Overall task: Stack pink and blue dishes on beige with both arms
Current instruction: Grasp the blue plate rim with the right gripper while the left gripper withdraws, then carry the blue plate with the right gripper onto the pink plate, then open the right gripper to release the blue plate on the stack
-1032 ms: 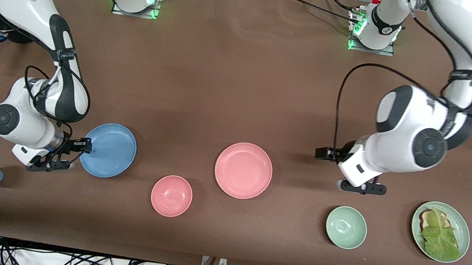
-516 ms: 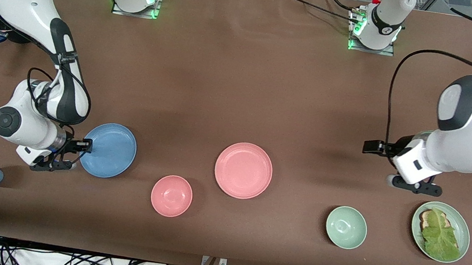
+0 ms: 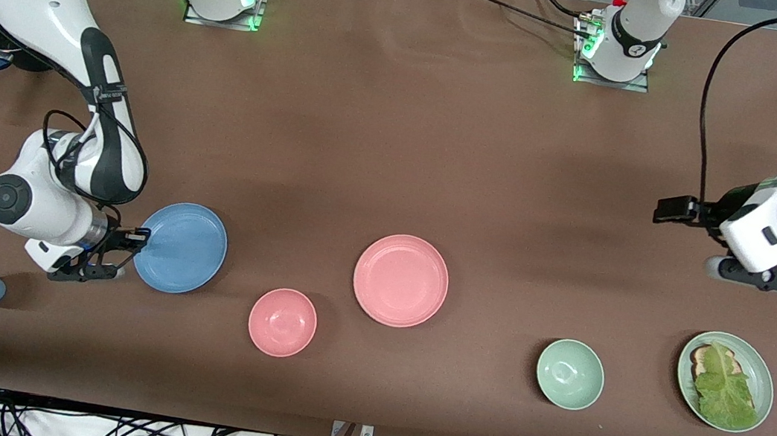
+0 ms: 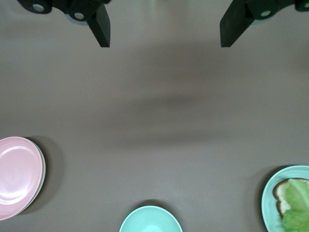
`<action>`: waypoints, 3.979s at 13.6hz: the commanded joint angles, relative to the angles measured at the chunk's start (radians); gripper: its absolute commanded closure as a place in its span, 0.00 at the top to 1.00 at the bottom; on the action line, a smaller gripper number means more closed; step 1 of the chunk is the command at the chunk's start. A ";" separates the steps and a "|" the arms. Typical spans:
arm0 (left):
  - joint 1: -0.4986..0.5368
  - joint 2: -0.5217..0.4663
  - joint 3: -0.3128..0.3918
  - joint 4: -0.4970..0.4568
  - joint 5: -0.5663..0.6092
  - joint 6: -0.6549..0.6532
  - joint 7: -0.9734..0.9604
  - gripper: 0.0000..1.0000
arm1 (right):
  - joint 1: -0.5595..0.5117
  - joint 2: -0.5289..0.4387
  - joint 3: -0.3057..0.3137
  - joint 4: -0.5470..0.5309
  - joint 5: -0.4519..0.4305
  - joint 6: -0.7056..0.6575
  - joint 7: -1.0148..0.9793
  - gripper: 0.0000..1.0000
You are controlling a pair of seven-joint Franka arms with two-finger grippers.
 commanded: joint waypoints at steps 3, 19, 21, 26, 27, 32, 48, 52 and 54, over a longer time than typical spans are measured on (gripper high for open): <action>-0.005 -0.048 -0.050 0.016 0.192 -0.047 0.024 1.00 | -0.002 -0.031 0.011 0.031 0.008 -0.063 -0.002 0.00; 0.061 -0.119 -0.014 0.022 0.043 -0.083 0.015 1.00 | 0.150 -0.079 0.249 0.272 0.002 -0.364 0.531 0.00; 0.012 -0.117 -0.018 0.022 0.108 -0.083 0.015 1.00 | 0.222 -0.059 0.249 0.272 -0.006 -0.305 0.669 0.00; 0.018 -0.101 -0.012 0.023 0.113 -0.083 0.013 1.00 | 0.349 0.008 0.242 0.272 -0.029 -0.156 0.913 0.00; 0.020 -0.099 -0.012 0.023 0.105 -0.083 0.013 1.00 | 0.363 0.021 0.242 0.272 -0.041 -0.125 0.944 0.00; 0.055 -0.087 -0.011 0.025 0.077 -0.081 0.014 1.00 | 0.416 0.090 0.242 0.272 -0.049 0.002 1.002 0.00; 0.077 -0.061 -0.014 0.026 0.050 -0.070 0.024 1.00 | 0.428 0.177 0.242 0.273 -0.084 0.216 0.987 0.00; 0.078 -0.061 -0.012 0.026 0.050 -0.070 0.025 1.00 | 0.428 0.183 0.242 0.273 -0.084 0.226 0.985 0.05; 0.078 -0.059 -0.012 0.026 0.050 -0.070 0.025 1.00 | 0.428 0.183 0.242 0.273 -0.086 0.225 0.984 0.19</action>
